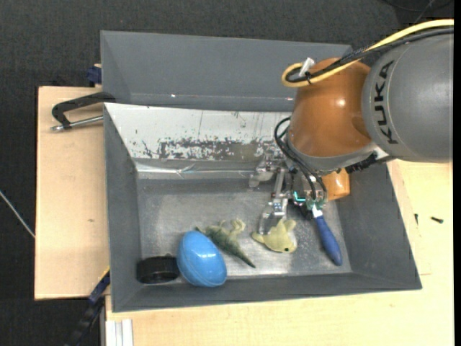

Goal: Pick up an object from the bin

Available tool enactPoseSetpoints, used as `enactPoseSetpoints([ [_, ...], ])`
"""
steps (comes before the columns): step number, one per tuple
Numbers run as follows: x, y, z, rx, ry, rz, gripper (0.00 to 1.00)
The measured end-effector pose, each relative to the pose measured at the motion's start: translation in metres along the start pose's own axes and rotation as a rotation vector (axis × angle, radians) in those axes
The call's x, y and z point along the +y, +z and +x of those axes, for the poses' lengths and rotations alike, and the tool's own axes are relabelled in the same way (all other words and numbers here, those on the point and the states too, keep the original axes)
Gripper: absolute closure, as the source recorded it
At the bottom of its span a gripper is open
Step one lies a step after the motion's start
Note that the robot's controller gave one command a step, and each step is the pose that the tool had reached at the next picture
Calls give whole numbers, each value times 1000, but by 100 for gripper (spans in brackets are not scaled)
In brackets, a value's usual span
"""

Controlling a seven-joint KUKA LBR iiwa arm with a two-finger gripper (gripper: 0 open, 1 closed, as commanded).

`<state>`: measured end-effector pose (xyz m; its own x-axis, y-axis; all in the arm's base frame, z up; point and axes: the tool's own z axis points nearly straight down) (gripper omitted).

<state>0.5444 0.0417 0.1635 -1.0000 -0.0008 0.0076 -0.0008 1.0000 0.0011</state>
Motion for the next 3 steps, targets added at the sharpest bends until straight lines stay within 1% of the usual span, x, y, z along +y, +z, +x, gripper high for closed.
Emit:
enactPoseSetpoints([
  [1,-68,93,43,-14,57,-2,0],
  [2,-67,91,41,-18,54,-1,100],
  [3,-55,-42,47,-21,74,-1,100],
])
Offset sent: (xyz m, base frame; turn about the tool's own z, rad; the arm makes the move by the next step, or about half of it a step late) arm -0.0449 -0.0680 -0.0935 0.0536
